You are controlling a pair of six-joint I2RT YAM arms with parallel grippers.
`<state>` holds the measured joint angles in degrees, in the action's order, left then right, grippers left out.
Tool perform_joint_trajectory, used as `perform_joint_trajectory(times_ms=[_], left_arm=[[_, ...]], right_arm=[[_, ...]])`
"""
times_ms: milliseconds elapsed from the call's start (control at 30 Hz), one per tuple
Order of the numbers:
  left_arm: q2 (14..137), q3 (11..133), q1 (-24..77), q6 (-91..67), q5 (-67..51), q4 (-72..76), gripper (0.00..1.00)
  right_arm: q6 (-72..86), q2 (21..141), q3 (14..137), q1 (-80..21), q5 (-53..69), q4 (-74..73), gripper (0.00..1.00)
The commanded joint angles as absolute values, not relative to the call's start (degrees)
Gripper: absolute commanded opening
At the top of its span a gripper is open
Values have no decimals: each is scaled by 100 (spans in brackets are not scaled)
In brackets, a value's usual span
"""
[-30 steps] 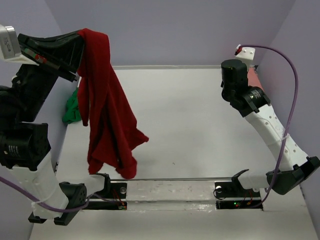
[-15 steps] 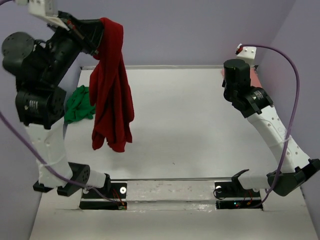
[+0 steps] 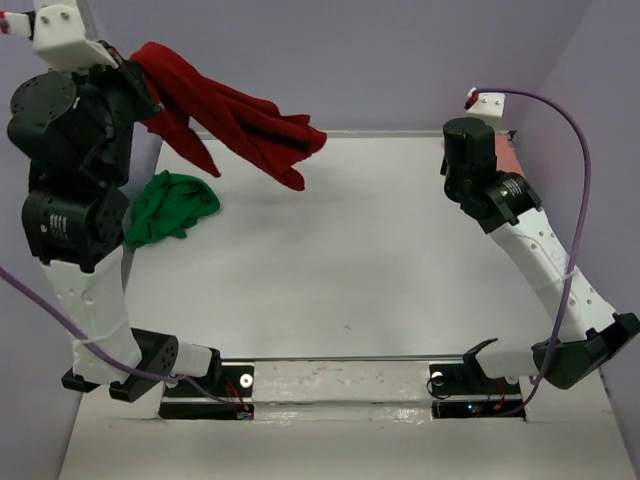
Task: Fold and stack the t-shirts
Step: Move the tshirt to the center of the board
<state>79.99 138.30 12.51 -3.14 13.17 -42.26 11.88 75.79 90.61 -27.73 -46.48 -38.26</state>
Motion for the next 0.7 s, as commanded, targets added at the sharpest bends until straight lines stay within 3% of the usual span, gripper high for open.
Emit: perform_joint_trajectory(times_ms=[0,200,267,333,533,667], left_arm=[[7576,14010,1230,158,2197,-3568,0],[7882,13860,1230,36,1786,-3638,0],[8139,13878,1239,-193,1075,-3665,0],[8794,13904,1563,-386,607,-3700,0],[10323,14263,3504,-35,1195,-3735,0],[10547,14334,3874,-255,939,-3324,0]], right_arm=[[1151,7559,9150,-2777,-4535,-3577,0],[1248,7374,9079,-2777,-4298,-3612,0],[1274,7356,9088,-2777,-4298,-3621,0],[1301,7400,9123,-2777,-4272,-3621,0],[1371,7453,9167,-2777,-4271,-3630,0],[1336,7435,9123,-2777,-4307,-3639,0]])
